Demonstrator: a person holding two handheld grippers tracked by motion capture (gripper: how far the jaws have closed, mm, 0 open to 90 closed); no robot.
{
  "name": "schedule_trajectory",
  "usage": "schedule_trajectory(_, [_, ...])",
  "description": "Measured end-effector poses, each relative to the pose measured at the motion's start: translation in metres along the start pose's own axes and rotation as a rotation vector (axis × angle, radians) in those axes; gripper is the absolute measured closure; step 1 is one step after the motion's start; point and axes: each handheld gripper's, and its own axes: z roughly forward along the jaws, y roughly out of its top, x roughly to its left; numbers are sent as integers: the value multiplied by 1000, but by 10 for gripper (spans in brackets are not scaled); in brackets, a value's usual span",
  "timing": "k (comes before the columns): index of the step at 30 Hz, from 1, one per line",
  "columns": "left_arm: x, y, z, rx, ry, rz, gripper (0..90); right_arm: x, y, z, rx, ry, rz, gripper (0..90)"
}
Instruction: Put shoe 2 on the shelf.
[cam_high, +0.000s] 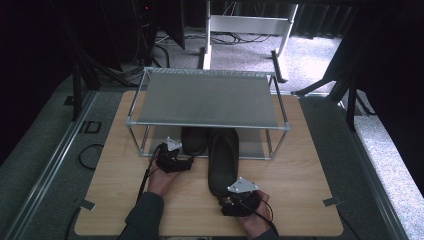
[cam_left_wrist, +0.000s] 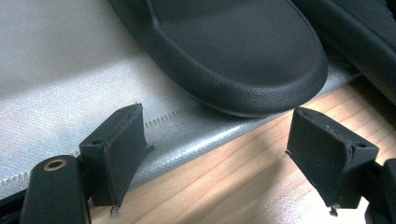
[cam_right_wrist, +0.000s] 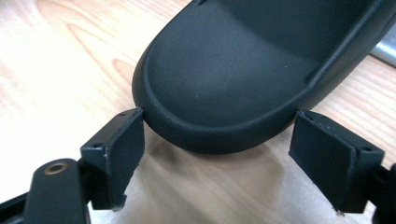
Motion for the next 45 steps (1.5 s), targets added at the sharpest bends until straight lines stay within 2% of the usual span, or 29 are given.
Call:
schedule_trajectory(4, [0, 0, 0, 0, -1, 1, 201, -5, 4, 3, 2, -12, 35, 226])
schedule_trajectory(10, [1, 0, 0, 0, -3, 1, 201, -13, 16, 3, -39, -36, 57, 246])
schedule_trajectory(12, [1, 0, 0, 0, -5, 1, 201, -21, 24, 6, -56, -48, 77, 251])
schedule_trajectory(18, [1, 0, 0, -1, -10, 0, 201, -35, 34, 19, -46, -53, 103, 279])
schedule_trajectory(28, [2, 0, 0, -6, -14, -7, 201, -44, 45, 34, -57, -85, 99, 279])
schedule_trajectory(30, [2, 0, -1, -7, -18, -8, 201, -50, 50, 41, -58, -92, 104, 290])
schedule_trajectory(35, [2, 0, -1, -3, -18, -2, 201, -57, 58, 52, -62, -63, 86, 326])
schedule_trajectory(38, [1, 0, 0, 2, -11, 9, 201, -59, 62, 56, -61, -61, 76, 328])
schedule_trajectory(45, [-2, 0, 0, 7, 1, 24, 201, -63, 64, 63, -77, -61, 95, 330])
